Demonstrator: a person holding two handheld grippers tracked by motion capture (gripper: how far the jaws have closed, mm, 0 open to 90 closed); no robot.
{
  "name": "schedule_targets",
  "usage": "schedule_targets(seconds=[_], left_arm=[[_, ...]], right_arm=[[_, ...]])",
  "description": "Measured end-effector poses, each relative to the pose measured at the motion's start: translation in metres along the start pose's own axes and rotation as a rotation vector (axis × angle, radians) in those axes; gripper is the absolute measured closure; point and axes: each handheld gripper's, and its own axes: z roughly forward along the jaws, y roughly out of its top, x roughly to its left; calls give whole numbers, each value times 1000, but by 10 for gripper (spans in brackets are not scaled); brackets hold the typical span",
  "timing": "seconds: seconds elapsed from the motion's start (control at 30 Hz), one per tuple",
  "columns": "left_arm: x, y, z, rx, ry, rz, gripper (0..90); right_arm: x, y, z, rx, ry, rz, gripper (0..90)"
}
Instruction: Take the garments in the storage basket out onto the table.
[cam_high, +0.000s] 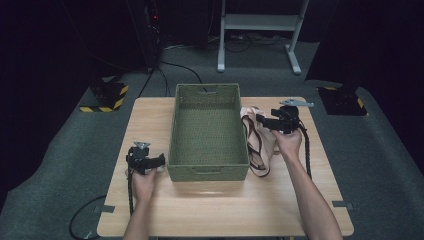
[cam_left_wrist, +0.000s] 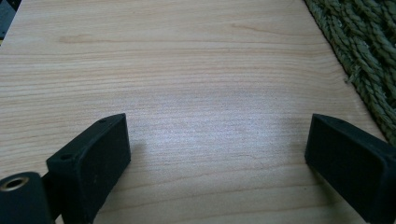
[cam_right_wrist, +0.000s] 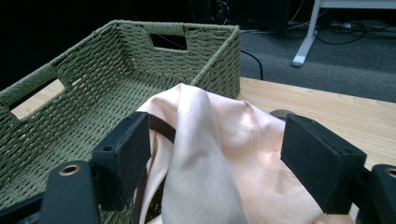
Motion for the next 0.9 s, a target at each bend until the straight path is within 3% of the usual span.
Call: schedule_targets(seconds=[0.9], left_arm=[[0,0,0,0,0,1,70]], right_arm=[[-10,6,-24,-58,-5,6,243]])
